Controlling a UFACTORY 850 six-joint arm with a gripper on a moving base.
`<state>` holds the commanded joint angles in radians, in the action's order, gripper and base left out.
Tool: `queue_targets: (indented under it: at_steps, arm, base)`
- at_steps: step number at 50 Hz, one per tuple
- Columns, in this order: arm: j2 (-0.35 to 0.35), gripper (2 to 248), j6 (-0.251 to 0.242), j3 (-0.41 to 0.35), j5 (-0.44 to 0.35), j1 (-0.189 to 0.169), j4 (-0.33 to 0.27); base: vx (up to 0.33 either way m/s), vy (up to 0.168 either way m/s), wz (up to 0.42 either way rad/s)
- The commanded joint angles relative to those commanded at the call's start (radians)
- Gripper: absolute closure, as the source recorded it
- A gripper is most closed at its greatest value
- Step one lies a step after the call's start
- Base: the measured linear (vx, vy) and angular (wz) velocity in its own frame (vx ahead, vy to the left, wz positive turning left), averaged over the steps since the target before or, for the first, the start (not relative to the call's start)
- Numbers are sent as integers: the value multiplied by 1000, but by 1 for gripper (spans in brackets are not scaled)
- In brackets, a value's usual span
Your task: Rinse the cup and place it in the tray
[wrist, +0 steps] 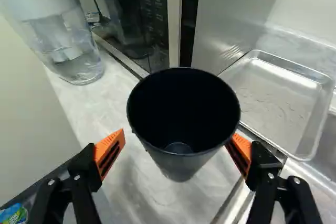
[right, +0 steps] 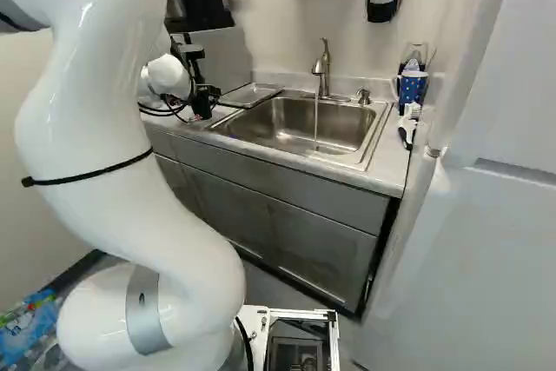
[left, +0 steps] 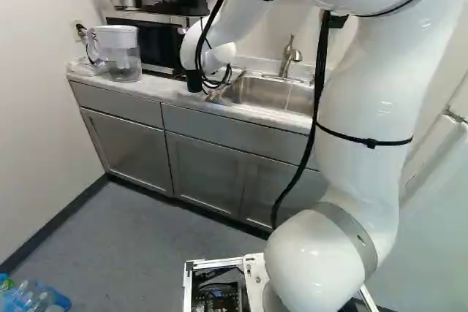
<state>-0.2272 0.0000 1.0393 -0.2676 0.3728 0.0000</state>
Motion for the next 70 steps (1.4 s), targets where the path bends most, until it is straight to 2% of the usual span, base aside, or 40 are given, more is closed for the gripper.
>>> queue_targets:
  at_steps: [13, 14, 18, 19, 23, 24, 46, 70]
  arm:
    - [0, 12, 0, 0, 0, 0, 0]
    - [0, 50, 0, 0, 0, 0, 0]
    - [0, 50, 0, 0, 0, 0, 0]
    - [0, 88, 0, 0, 0, 0, 0]
    - [0, 88, 0, 0, 0, 0, 0]
    - [0, 122, 0, 0, 0, 0, 0]
    - [8, 124, 0, -2, 0, -3, 0]
    - [55, 124, 0, -3, 0, -52, 0]
  base:
    - [0, 0, 0]
    - [0, 0, 0]
    - [0, 0, 0]
    - [0, 0, 0]
    - [0, 0, 0]
    - [0, 0, 0]
    - [0, 0, 0]
    - [0, 0, 0]
